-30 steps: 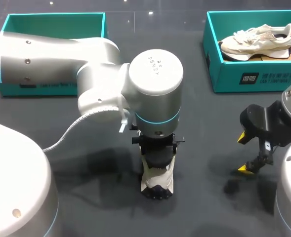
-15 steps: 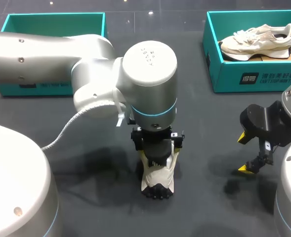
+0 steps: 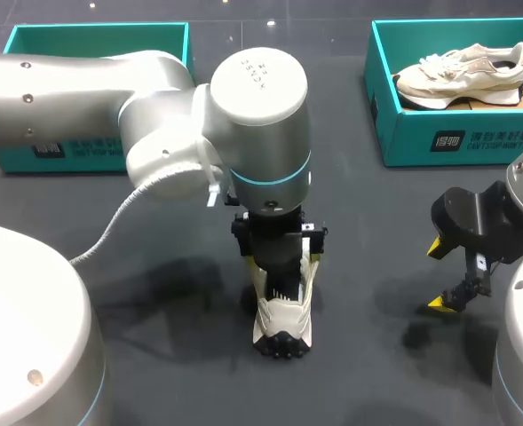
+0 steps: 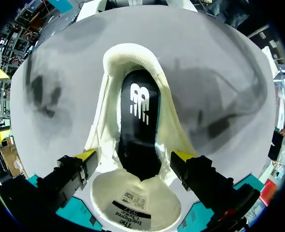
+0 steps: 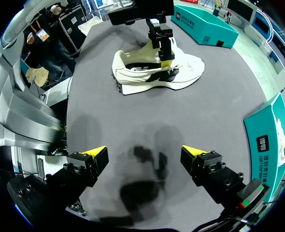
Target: Take the shoe out of the shoebox, open the shoe tongue, remove and reinsert the insole, then place the shoe into the shoebox
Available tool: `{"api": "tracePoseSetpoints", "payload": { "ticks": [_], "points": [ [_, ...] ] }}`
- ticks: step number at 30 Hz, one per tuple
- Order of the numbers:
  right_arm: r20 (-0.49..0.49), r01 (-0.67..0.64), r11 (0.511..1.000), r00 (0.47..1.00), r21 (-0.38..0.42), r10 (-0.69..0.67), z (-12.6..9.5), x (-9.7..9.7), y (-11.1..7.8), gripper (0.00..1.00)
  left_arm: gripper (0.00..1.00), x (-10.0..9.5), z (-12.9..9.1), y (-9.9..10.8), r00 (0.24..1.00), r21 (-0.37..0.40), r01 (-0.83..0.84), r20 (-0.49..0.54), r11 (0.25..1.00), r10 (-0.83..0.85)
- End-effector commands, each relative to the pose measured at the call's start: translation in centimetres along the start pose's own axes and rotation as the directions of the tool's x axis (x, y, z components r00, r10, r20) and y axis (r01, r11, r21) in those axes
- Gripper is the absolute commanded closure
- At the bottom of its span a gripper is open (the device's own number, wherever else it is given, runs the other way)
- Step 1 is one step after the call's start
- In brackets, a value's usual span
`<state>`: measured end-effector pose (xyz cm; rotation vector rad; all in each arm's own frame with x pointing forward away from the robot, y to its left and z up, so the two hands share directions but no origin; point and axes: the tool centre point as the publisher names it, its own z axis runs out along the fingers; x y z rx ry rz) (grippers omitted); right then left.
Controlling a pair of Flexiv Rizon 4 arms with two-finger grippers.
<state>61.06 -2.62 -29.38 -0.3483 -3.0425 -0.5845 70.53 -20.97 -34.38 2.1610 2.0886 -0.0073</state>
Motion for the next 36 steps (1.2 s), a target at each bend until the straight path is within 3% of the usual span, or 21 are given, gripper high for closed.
{"api": "tracePoseSetpoints", "payload": {
  "ticks": [1, 20, 30, 36],
  "points": [
    [0.004, 0.000, 1.000, 1.000, 0.000, 0.000, 0.0, 0.2, -0.1, 0.00, 0.00, 0.1, -0.6, 0.4, 1.000, -0.002, -0.004, 0.001, 1.000, 0.004],
    [0.004, 0.000, 1.000, 1.000, 0.000, 0.000, 0.0, 0.2, -0.1, 0.00, 0.00, 1.7, -4.7, 3.3, 1.000, -0.081, -0.013, -0.026, 0.997, 0.010],
    [0.004, 0.000, 1.000, 1.000, 0.000, 0.000, 0.0, 0.2, -0.1, 0.00, 0.00, 1.6, -7.1, 8.2, 1.000, -0.066, 0.006, 0.004, 0.998, -0.006],
    [0.004, 0.000, 1.000, 1.000, 0.000, 0.000, 0.0, 0.2, -0.1, 0.00, 0.00, 1.2, -7.7, 10.1, 1.000, -0.035, -0.011, 0.003, 0.999, 0.011]
  ]
}}
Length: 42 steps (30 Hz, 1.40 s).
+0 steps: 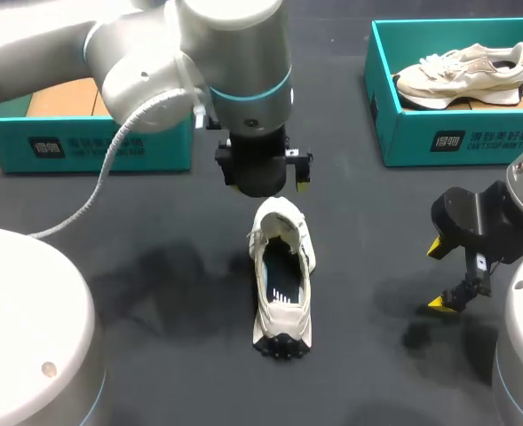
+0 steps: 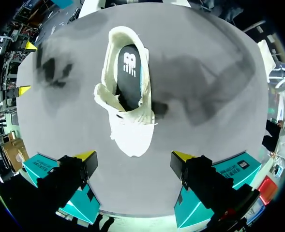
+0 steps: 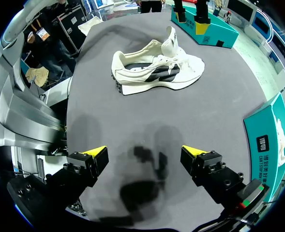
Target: Take the shoe out of the shoebox, open the shoe tongue, remove and reinsert the insole, then place the shoe into the shoebox
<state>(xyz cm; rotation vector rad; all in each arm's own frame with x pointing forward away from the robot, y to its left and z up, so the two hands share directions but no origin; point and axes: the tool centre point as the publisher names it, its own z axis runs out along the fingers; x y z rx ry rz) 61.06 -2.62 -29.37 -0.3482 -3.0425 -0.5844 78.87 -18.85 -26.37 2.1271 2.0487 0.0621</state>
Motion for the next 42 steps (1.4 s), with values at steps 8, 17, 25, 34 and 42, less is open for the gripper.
{"api": "tracePoseSetpoints", "payload": {
  "ticks": [8, 17, 25, 34, 42],
  "points": [
    [0.004, 0.000, 1.000, 1.000, -0.001, 0.000, 0.0, 0.2, -0.1, 0.00, 0.00, -0.9, -0.8, 2.1, 1.000, 0.044, -0.026, -0.010, 0.999, 0.026],
    [0.004, 0.000, 1.000, 1.000, -0.001, 0.000, 0.0, 0.2, -0.1, 0.00, 0.06, -1.0, -0.7, 3.7, 1.000, 0.093, -0.023, -0.016, 0.995, 0.025],
    [0.004, 0.000, 1.000, 1.000, -0.001, 0.000, 0.0, 0.2, -0.1, 0.00, 0.60, -1.3, -0.8, 4.3, 1.000, 0.108, -0.014, -0.014, 0.994, 0.015],
    [0.004, 0.000, 1.000, 1.000, -0.001, 0.000, 0.0, 0.2, -0.1, 0.00, 0.67, -2.1, 0.0, 3.6, 1.000, 0.147, -0.010, -0.018, 0.989, 0.012],
    [0.004, 0.000, 1.000, 1.000, -0.001, 0.000, 0.0, 0.2, -0.1, 0.00, 0.67, -2.8, 1.9, 1.3, 0.999, 0.183, -0.019, -0.038, 0.983, 0.026]
  ]
}}
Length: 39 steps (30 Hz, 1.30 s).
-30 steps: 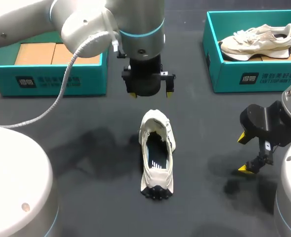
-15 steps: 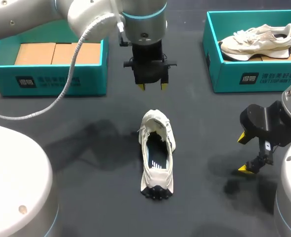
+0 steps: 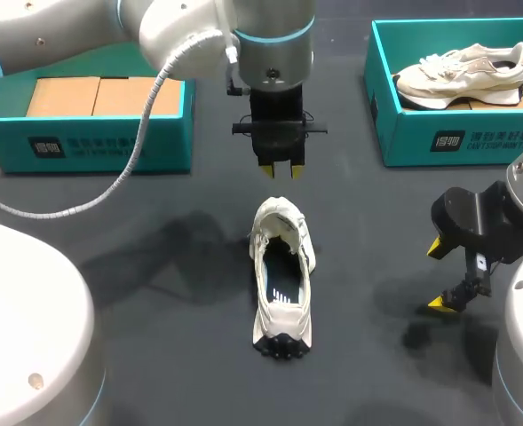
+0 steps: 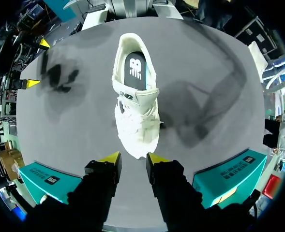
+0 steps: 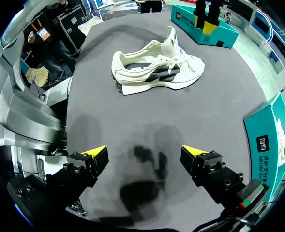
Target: Take the shoe out of the shoebox, open the shoe tongue, remove and reinsert the insole, then place the shoe into the shoebox
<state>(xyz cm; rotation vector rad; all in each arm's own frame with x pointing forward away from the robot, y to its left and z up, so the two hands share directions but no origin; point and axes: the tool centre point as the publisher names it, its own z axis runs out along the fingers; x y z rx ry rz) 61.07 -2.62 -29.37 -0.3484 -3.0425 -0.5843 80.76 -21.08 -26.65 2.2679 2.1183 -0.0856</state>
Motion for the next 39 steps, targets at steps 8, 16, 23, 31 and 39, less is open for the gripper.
{"api": "tracePoseSetpoints", "payload": {
  "ticks": [8, 16, 23, 31, 39],
  "points": [
    [0.004, 0.000, 1.000, 1.000, -0.001, 0.000, 0.0, 0.2, -0.1, 0.00, 0.69, -0.8, 2.9, -1.8, 1.000, 0.073, 0.026, -0.004, 0.997, -0.026],
    [0.004, 0.000, 1.000, 1.000, -0.001, 0.000, 0.0, 0.2, -0.1, 0.00, 0.69, -0.3, 4.3, -3.9, 0.998, 0.154, 0.054, 0.024, 0.987, -0.058],
    [0.004, 0.000, 1.000, 1.000, -0.001, 0.000, 0.0, 0.2, -0.1, 0.00, 0.69, 0.0, 4.7, -5.7, 0.996, 0.180, 0.087, 0.008, 0.980, -0.089],
    [0.004, 0.000, 1.000, 1.000, -0.001, 0.000, 0.0, 0.2, -0.1, 0.00, 0.71, 0.3, 5.0, -7.3, 0.992, 0.198, 0.123, 0.013, 0.972, -0.129],
    [0.004, 0.000, 1.000, 1.000, -0.001, 0.000, 0.0, 0.2, -0.1, 0.00, 0.72, 0.6, 7.3, -9.0, 0.990, 0.241, 0.137, 0.003, 0.961, -0.142]
  ]
}}
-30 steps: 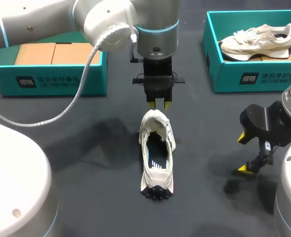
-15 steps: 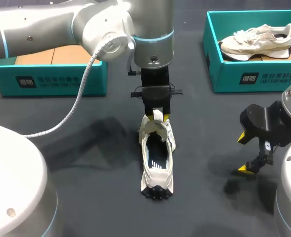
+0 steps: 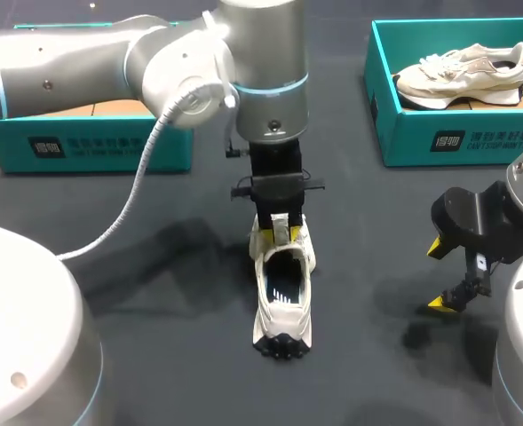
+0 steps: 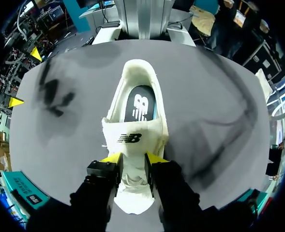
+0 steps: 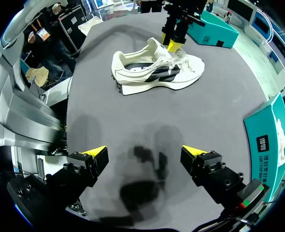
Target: Take the shoe out of the shoebox, open the shoe tongue, remove and reinsert the insole, then place the shoe into the shoebox
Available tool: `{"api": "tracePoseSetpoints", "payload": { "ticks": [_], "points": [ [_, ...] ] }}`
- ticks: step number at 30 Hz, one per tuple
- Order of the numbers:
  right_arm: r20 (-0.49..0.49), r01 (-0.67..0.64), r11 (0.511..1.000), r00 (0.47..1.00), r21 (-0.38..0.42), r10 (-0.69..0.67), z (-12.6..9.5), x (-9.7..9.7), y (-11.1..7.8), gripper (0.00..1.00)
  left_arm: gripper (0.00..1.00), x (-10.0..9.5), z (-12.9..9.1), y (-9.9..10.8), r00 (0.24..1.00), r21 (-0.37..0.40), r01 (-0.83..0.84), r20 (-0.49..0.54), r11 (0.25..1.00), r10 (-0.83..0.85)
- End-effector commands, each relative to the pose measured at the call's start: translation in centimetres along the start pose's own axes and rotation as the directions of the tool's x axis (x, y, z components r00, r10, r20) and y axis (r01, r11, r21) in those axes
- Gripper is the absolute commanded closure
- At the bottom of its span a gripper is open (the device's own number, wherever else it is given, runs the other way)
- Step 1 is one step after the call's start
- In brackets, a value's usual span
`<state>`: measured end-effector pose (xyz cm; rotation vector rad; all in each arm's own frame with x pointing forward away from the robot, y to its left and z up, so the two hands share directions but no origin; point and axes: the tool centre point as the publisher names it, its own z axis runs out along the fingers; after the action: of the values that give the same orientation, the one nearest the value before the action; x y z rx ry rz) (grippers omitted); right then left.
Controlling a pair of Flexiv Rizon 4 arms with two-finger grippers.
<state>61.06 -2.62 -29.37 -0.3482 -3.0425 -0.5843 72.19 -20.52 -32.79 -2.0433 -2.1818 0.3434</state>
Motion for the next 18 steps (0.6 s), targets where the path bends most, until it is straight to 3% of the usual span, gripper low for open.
{"api": "tracePoseSetpoints", "payload": {
  "ticks": [1, 10, 18],
  "points": [
    [0.004, 0.000, 1.000, 1.000, -0.001, 0.000, 0.0, 0.2, -0.1, 0.00, 0.72, 0.4, 1.2, -0.2, 1.000, 0.006, -0.002, 0.006, 1.000, 0.002],
    [0.004, 0.000, 1.000, 1.000, -0.001, 0.000, 0.0, 0.2, -0.1, 0.00, 0.73, -0.1, -1.4, -0.7, 0.999, -0.051, -0.032, 0.037, 0.998, 0.034],
    [0.004, 0.000, 1.000, 1.000, -0.001, 0.000, 0.0, 0.2, -0.1, 0.00, 0.81, -0.3, 0.9, -2.5, 0.998, -0.046, -0.055, 0.025, 0.997, 0.056]
  ]
}}
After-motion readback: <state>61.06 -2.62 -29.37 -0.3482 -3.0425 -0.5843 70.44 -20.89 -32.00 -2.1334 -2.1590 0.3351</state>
